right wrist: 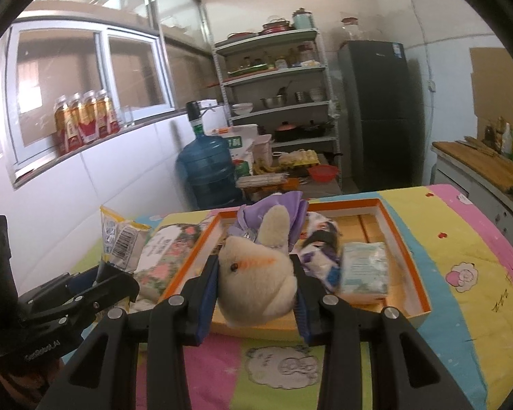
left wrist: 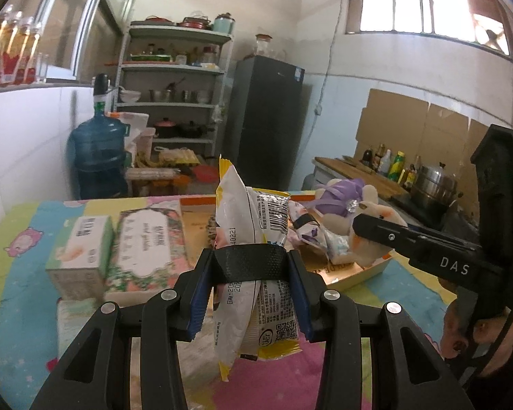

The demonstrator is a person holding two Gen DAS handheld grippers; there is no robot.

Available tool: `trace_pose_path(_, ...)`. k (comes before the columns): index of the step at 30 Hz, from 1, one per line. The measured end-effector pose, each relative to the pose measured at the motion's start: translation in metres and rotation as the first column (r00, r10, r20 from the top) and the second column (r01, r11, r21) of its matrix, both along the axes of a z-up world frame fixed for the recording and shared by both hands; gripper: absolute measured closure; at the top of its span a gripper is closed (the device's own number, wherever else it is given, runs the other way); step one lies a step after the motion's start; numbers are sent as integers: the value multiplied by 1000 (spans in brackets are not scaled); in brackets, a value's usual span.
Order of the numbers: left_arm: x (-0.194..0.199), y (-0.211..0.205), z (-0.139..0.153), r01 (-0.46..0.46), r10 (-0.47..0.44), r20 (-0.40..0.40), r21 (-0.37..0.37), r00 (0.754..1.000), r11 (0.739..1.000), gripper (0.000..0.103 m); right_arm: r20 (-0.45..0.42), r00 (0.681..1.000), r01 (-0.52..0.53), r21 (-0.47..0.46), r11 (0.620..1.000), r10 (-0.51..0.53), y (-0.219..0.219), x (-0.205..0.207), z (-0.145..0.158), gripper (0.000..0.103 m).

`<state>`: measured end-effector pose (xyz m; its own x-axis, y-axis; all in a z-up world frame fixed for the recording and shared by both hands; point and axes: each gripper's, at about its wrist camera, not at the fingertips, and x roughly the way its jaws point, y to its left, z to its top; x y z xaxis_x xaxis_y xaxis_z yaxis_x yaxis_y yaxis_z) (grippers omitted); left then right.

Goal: Organize soft objects
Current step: 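Lift the snack bag and plush bunny and carry them toward the orange box, then lower the snack bag and bunny into the box and open both tools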

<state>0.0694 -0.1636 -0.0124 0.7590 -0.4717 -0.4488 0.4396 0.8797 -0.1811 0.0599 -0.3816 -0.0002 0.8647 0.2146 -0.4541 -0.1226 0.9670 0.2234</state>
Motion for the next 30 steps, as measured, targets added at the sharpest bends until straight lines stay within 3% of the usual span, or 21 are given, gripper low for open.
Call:
trace_pose_path(17,60,-48,-17,-58,60,-76,31,995,998,60,-23,998,65,24,998,-64,-67,30,-17,64)
trace_pose_path(30,99,-54,-34,-125,128,-149,33,980,992,60,-29,998,50,17,999,-49,-93,71,-19,64)
